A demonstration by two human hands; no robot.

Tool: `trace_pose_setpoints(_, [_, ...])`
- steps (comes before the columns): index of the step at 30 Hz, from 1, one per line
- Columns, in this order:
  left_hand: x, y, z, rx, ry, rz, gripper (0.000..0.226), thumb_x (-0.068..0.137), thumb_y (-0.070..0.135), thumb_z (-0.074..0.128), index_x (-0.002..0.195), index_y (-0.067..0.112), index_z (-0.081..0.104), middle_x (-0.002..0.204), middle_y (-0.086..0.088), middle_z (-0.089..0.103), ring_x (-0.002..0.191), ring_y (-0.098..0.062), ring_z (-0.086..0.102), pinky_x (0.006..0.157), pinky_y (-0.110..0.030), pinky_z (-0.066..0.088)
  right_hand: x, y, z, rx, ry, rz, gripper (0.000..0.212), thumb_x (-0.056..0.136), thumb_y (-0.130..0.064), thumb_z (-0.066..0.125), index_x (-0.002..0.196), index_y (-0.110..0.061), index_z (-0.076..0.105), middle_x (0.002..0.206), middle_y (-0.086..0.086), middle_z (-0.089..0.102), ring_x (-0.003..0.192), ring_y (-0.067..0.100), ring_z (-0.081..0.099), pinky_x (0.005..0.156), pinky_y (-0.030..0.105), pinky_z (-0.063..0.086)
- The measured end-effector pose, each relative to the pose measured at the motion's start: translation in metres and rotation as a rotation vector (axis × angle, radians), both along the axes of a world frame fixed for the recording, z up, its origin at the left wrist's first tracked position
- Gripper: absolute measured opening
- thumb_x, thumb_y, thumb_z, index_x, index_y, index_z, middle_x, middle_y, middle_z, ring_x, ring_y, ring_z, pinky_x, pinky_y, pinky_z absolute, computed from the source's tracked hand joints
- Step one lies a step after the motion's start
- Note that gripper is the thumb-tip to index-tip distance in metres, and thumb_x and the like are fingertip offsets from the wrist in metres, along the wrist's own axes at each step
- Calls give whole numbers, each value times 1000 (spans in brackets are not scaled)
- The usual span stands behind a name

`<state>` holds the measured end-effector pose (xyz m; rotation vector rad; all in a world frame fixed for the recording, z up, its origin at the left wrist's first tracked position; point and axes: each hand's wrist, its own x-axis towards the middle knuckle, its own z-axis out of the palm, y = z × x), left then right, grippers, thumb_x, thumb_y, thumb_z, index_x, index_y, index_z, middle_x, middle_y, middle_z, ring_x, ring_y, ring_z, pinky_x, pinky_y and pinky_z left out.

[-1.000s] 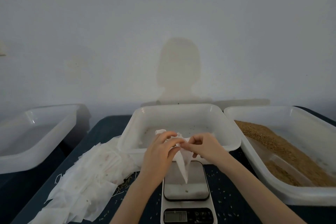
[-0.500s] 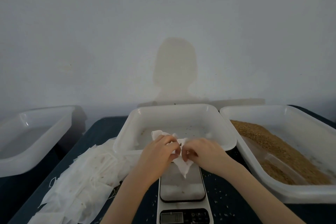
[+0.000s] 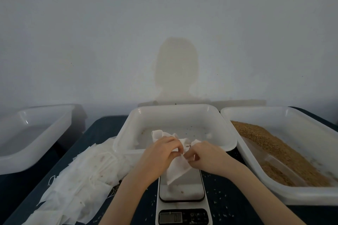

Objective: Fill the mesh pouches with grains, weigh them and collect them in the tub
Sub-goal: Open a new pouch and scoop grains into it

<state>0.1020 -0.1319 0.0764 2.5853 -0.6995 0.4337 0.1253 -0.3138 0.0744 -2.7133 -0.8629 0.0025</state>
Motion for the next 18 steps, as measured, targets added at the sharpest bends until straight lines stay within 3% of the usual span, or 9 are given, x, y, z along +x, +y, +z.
trace_pose_setpoints(3, [-4,-3,-4,-93,26,-8,7,93,19,56,93,20,63,105,13,63,100,-4,52,85,-23,43,-1,-3,5,45,38,5,22,88,-33,57,102,-34,74,87,-14,65,80,7,61,64,18,45])
trace_pose_setpoints(6, [-9,-4,-12,-297,103,-38,12,92,23,59,100,31,60,108,20,62,101,4,53,85,-17,43,-4,-7,9,90,38,22,19,83,-39,60,93,-33,76,63,-24,56,62,-1,53,55,14,37])
trace_pose_setpoints(9, [-14,-3,-19,-478,296,-156,49,80,43,69,122,44,43,119,34,54,113,9,50,90,-11,42,-7,-11,18,88,36,48,21,75,-49,63,88,-37,75,63,-22,60,63,0,54,53,18,41])
trace_pose_setpoints(11, [-15,-4,-23,-420,396,-164,79,63,55,78,127,50,33,124,42,44,116,14,45,91,-6,38,-9,-12,23,98,43,51,22,72,-50,64,88,-40,74,75,-18,65,70,4,59,62,25,50])
trace_pose_setpoints(13, [-15,-8,-26,-269,404,-111,93,52,63,77,128,55,25,119,51,34,111,25,36,88,-2,35,-10,-14,27,127,52,52,19,71,-48,62,87,-45,71,80,-24,63,74,3,59,64,24,50])
trace_pose_setpoints(15, [-14,-13,-29,-161,314,-54,92,53,65,71,130,55,22,110,53,31,104,29,33,83,-2,33,-11,-17,29,160,81,57,13,73,-44,63,84,-49,69,77,-26,64,74,2,60,63,21,49])
trace_pose_setpoints(18, [-7,-16,-32,-187,232,-42,64,66,56,68,123,43,41,104,33,51,97,14,48,83,-12,42,-11,-25,29,181,133,57,12,74,-39,64,82,-43,72,72,-22,66,65,2,60,54,16,45])
